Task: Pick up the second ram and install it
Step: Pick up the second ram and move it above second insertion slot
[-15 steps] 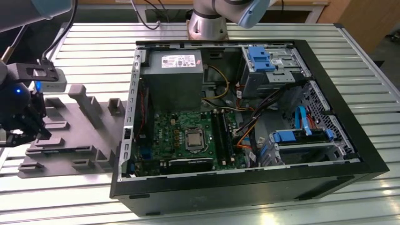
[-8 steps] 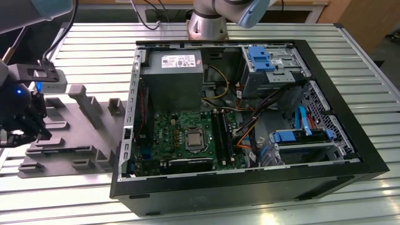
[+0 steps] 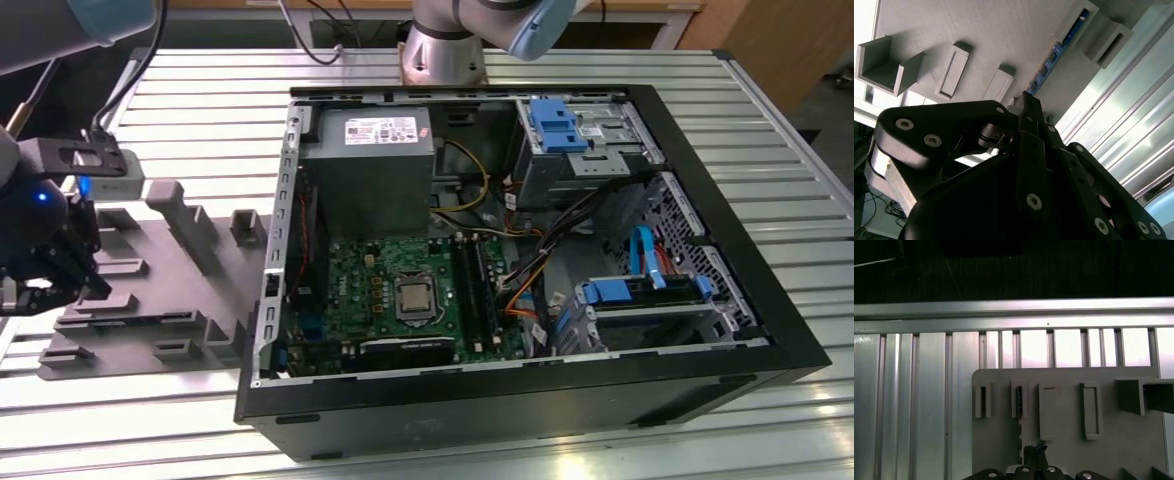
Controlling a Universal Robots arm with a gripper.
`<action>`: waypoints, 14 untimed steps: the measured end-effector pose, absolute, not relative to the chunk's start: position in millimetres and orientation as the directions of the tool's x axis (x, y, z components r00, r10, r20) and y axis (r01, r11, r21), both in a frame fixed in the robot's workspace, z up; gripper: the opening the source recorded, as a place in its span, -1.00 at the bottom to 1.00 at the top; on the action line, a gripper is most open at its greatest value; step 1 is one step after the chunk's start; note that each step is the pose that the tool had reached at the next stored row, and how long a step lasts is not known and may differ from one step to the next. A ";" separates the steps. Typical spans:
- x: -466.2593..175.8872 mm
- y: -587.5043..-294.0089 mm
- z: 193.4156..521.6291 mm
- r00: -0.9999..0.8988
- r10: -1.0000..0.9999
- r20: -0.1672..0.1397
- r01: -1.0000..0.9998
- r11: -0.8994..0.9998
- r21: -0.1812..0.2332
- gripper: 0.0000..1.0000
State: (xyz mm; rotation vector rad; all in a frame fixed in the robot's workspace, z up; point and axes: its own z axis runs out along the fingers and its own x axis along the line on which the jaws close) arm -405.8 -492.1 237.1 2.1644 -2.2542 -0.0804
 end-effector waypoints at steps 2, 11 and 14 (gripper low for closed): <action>-405.8 -492.1 236.7 -0.041 -0.999 -0.025 -0.998 0.040 0.048 -0.79; -405.8 -492.2 234.5 -0.041 -0.999 -0.025 -0.998 0.040 0.048 -0.79; -405.8 -492.2 233.9 -0.041 -0.999 -0.024 -0.998 0.040 0.048 -0.79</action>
